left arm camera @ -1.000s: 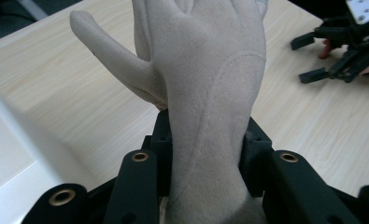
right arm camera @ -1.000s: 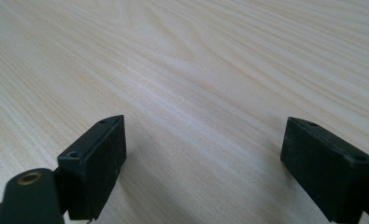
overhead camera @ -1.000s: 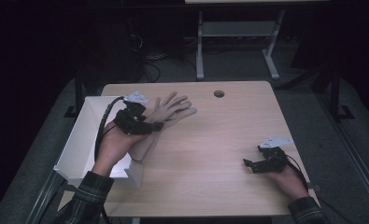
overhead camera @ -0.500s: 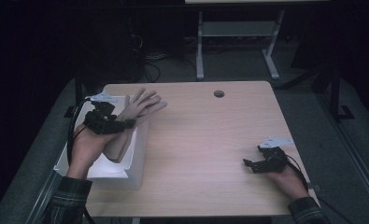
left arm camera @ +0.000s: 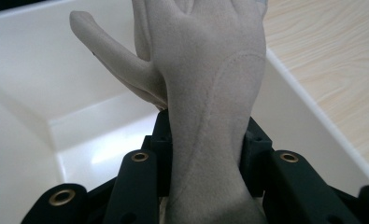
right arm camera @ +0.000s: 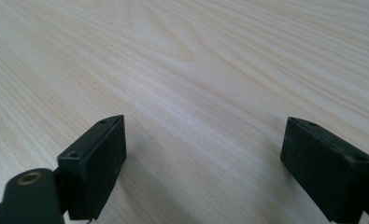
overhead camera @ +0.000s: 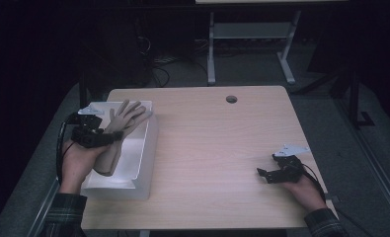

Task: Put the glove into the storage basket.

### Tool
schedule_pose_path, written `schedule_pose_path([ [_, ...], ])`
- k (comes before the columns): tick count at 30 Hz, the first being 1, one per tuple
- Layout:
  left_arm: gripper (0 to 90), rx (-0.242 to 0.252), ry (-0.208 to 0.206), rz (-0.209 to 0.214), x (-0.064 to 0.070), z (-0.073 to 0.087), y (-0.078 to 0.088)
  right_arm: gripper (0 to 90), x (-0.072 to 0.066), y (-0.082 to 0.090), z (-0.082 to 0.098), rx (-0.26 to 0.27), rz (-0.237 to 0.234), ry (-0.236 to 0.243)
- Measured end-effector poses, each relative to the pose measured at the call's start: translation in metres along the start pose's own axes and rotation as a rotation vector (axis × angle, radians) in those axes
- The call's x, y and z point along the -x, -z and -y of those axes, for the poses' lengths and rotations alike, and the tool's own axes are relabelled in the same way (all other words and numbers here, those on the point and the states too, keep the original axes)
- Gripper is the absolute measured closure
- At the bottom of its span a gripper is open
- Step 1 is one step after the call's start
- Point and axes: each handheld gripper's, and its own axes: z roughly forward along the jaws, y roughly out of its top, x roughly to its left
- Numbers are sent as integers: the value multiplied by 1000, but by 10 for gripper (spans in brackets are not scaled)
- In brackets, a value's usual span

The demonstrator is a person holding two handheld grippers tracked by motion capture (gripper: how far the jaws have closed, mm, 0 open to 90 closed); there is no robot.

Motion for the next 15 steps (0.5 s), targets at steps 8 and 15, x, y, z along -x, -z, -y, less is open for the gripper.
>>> schedule_pose_path([
  [8, 652, -54, 33, -46, -14, 20, -24, 139, 0, 0, 0, 0, 0, -1],
  [15, 644, -101, 43, -59, -18, 32, -47, 139, 0, 0, 0, 0, 0, -1],
])
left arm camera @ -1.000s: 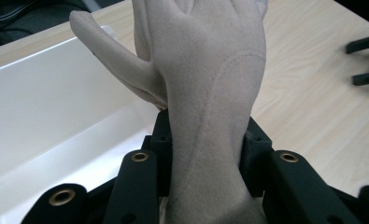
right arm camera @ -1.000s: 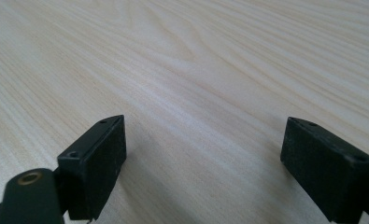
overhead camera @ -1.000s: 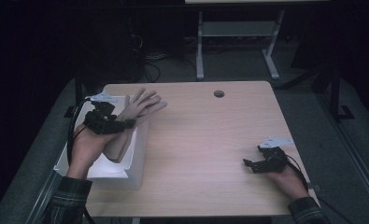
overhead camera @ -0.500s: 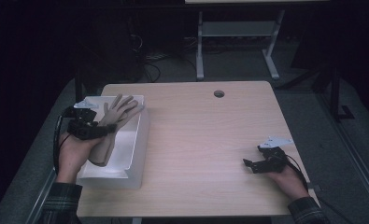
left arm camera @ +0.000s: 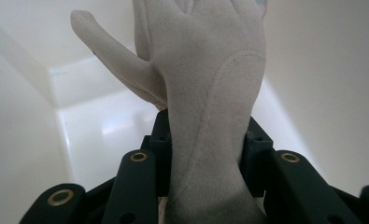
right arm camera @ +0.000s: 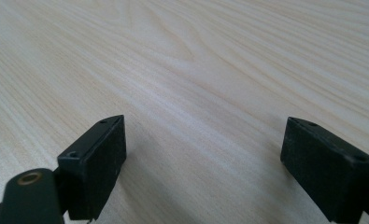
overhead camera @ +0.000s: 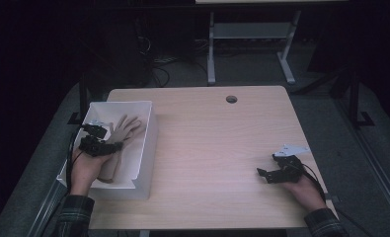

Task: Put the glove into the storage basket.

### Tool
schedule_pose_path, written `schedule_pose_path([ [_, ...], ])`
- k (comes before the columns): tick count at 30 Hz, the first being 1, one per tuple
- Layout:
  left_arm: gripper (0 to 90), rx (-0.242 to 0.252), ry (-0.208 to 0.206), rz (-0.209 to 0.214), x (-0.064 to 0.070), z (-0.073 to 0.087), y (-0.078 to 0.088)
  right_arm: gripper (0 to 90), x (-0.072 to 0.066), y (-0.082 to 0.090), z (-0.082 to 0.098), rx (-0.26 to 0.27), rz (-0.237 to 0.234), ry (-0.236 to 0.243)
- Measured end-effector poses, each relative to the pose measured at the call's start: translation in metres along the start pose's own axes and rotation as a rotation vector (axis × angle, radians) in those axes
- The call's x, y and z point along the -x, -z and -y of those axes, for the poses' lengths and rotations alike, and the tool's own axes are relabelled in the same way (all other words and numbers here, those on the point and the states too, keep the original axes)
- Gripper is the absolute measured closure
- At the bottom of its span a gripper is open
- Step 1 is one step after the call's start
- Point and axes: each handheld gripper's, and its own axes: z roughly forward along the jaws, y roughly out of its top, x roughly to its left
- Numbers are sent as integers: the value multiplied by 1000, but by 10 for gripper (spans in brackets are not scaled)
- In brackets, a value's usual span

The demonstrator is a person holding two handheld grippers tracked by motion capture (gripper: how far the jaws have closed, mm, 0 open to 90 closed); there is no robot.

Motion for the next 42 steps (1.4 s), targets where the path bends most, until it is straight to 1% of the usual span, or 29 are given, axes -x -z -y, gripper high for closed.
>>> schedule_pose_path([
  [2, 641, -17, -1, 3, -1, 2, -9, 139, 0, 0, 0, -2, 1, 1],
  [8, 635, -57, -1, 14, 0, 7, -28, 139, 0, 0, 0, 0, 0, 0],
  [9, 632, -62, -7, 13, 0, 8, -29, 139, 0, 0, 0, 0, 0, 0],
  [13, 618, -84, -8, 21, 0, 12, -37, 139, 0, 0, 0, 0, 0, 0],
  [14, 606, -98, -7, 27, 1, 13, -40, 139, 0, 0, 0, 0, 0, -1],
  [16, 576, -105, -13, 29, 0, 13, -41, 139, 0, 0, 0, 0, 0, 1],
  [17, 576, -107, -12, 30, 1, 13, -41, 139, 0, 0, 0, 0, 0, 1],
  [19, 517, -122, -17, 41, 0, 14, -43, 139, 0, 0, 0, -1, 1, 2],
  [20, 489, -139, -9, 49, 0, 15, -45, 139, 0, 0, 0, 0, 0, 1],
  [22, 420, -148, -17, 47, 0, 15, -47, 139, 0, 0, 0, 0, 0, 0],
  [23, 380, -143, -21, 42, 0, 15, -46, 139, 0, 0, 0, -1, 0, 2],
  [25, 332, -123, -21, 38, 0, 14, -43, 139, 0, 0, 0, 0, 0, 1],
  [26, 299, -108, -12, 32, 0, 13, -42, 139, 0, 0, 0, -1, 0, 0],
  [29, 247, -76, -10, 27, 0, 10, -33, 139, 0, 0, 0, 0, 0, 0],
  [33, 221, -32, -17, 23, 4, 3, -20, 139, 0, 0, 0, 0, 0, 0],
  [35, 213, -12, -27, 35, 6, -2, -13, 139, 0, 0, 0, 0, 0, -1],
  [37, 212, 5, -33, 43, 10, -8, -6, 139, 0, 0, 0, 0, 0, 0],
  [41, 212, 50, -69, 59, 22, -22, 12, 139, 0, 0, 0, -3, 4, 0],
  [42, 212, 59, -69, 64, 25, -25, 15, 139, 0, 0, 0, -3, 4, 0],
])
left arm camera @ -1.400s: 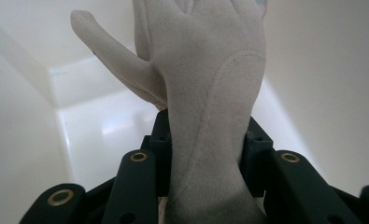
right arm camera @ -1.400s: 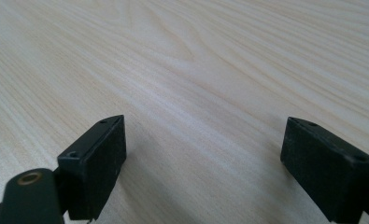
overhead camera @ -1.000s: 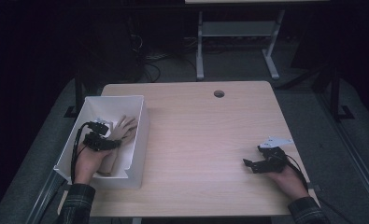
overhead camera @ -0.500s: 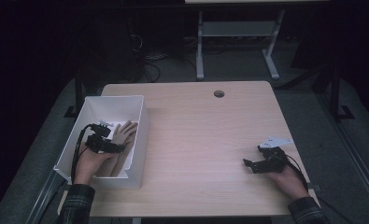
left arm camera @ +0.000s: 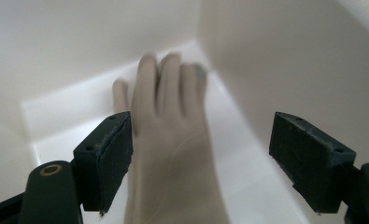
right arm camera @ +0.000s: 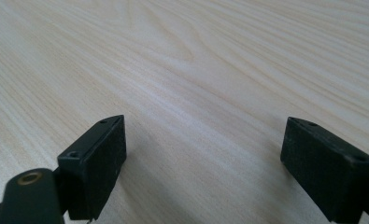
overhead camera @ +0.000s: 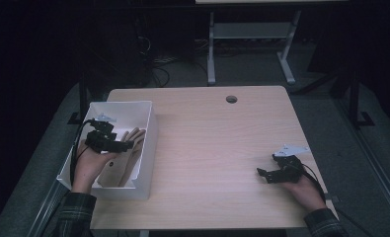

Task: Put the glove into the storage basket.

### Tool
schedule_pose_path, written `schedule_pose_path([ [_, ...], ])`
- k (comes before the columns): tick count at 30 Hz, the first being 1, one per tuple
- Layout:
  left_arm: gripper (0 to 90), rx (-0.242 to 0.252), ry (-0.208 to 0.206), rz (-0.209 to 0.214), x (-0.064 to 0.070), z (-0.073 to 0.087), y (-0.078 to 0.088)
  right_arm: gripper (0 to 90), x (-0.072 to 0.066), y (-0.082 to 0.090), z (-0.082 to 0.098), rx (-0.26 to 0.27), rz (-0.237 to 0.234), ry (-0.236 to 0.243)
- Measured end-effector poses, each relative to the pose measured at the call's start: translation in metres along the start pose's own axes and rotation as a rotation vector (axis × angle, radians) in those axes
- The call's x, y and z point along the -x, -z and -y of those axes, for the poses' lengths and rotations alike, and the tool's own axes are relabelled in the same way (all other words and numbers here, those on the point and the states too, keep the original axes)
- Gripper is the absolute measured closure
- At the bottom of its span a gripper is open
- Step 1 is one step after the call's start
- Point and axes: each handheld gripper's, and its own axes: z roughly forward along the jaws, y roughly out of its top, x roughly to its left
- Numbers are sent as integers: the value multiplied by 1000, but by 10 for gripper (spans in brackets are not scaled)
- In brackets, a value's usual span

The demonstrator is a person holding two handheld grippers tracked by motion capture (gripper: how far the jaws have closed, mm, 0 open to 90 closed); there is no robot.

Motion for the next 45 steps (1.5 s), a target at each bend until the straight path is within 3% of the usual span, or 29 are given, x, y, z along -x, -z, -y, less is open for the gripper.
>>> schedule_pose_path([
  [9, 212, 77, -76, 108, 43, -36, 18, 139, 0, 0, 0, 0, 0, -1],
  [10, 213, 77, -76, 108, 43, -36, 18, 139, 0, 0, 0, 0, 0, 0],
  [12, 213, 92, -94, 148, 55, -42, 18, 139, 0, 0, 0, 0, 0, 0],
  [18, 213, 116, -128, 237, 87, -56, 12, 139, 0, 0, 0, 0, 0, 0],
  [23, 213, 133, -145, 269, 105, -59, 5, 139, 0, 0, 0, 0, 0, 0],
  [24, 214, 134, -152, 284, 115, -60, -1, 140, 0, 0, 0, 0, 0, 0],
  [27, 223, 134, -173, 299, 126, -60, -8, 140, 0, 0, 0, 1, -1, -1],
  [31, 223, 124, -201, 322, 151, -56, -26, 139, 0, 0, 0, 1, -2, 0],
  [34, 223, 124, -217, 332, 159, -52, -34, 140, 0, 0, 0, 1, -3, 0],
  [39, 223, 87, -263, 340, 179, -39, -55, 139, 0, 0, 0, 1, -4, 1],
  [45, 223, 58, -284, 349, 193, -16, -81, 140, 0, 0, 0, 1, -5, 2],
])
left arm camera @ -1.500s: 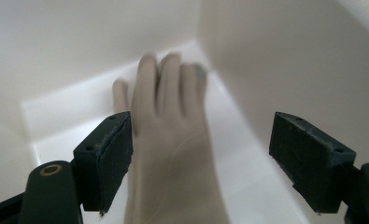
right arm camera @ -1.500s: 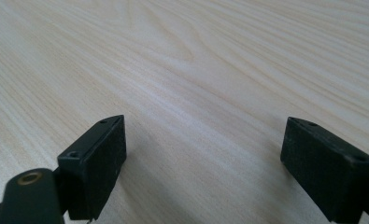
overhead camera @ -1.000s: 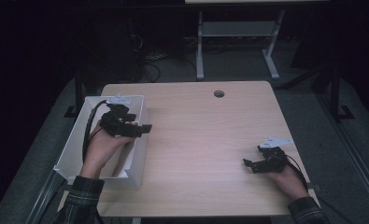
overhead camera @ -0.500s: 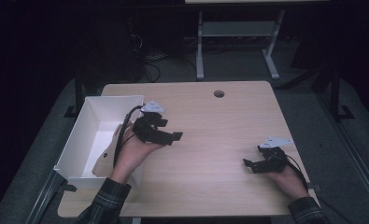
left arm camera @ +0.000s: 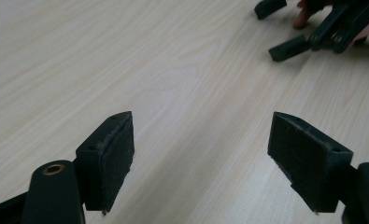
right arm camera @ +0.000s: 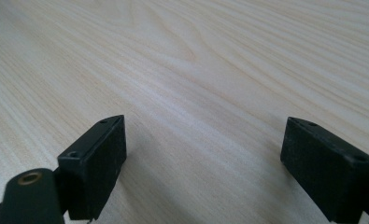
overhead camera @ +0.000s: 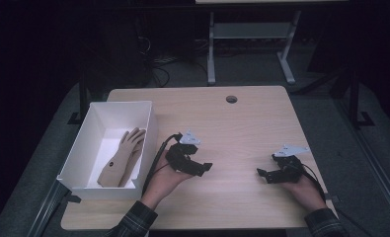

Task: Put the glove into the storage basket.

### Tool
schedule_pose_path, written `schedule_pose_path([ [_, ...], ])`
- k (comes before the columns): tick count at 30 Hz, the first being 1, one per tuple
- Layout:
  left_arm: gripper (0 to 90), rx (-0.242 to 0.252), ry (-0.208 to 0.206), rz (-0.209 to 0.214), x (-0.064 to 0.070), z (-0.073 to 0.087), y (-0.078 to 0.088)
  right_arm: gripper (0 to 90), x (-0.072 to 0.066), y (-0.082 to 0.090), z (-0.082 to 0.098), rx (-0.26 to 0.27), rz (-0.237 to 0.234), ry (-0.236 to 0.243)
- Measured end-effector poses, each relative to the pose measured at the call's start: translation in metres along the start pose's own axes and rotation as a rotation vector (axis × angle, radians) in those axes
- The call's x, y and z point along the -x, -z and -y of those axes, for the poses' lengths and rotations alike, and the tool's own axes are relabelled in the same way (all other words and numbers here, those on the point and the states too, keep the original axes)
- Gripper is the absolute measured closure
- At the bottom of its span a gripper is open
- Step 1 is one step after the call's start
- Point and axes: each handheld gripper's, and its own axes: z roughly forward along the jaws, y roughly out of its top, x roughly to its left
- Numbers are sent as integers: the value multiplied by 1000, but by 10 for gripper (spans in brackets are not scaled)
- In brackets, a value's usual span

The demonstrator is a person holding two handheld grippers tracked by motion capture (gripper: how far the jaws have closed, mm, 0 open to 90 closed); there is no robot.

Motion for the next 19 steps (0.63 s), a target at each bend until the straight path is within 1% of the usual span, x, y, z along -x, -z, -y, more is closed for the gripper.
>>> schedule_pose_path([
  [1, 223, 0, 0, 0, 0, 0, 0, 140, 0, 0, 0, 0, 0, 0],
  [2, 223, -1, -9, -3, 0, 4, -4, 139, 0, 0, 0, -1, 0, 1],
  [3, 224, -3, -2, 3, 1, 8, -8, 140, 0, 0, 0, -1, 0, 0],
  [4, 223, -13, -7, 2, 1, 16, -16, 139, 0, 0, 0, -1, 0, 0],
  [5, 223, -13, -7, 2, 1, 16, -16, 140, 0, 0, 0, 0, 0, 0],
  [6, 223, -14, -6, 1, 0, 19, -19, 140, 0, 0, 0, 0, 0, 0],
  [7, 223, -15, -12, -11, 0, 25, -24, 139, 0, 0, 0, 0, 0, 1],
  [8, 223, -15, -12, -11, 0, 25, -24, 139, 0, 0, 0, 0, 0, 1],
  [9, 223, -19, -20, -24, 0, 27, -26, 139, 0, 0, 0, -1, 0, 0],
  [10, 223, -22, -24, -28, 0, 32, -30, 139, 0, 0, 0, 0, 0, 1],
  [11, 223, -22, -24, -28, 0, 32, -30, 139, 0, 0, 0, 0, 0, 1],
  [12, 223, -38, -31, -27, 0, 36, -34, 139, 0, 0, 0, 0, 0, 1],
  [13, 223, -43, -34, -28, 0, 38, -37, 139, 0, 0, 0, 0, 0, 0],
  [14, 223, -59, -39, -32, 0, 40, -40, 139, 0, 0, 0, 0, 0, 0],
  [16, 222, -68, -46, -39, 0, 43, -43, 139, 0, 0, 0, 0, 0, 0],
  [17, 222, -85, -56, -42, -1, 43, -44, 139, 0, 0, 0, 0, 0, 0],
  [19, 222, -86, -51, -38, 0, 45, -45, 139, 0, 0, 0, 0, 0, 1],
])
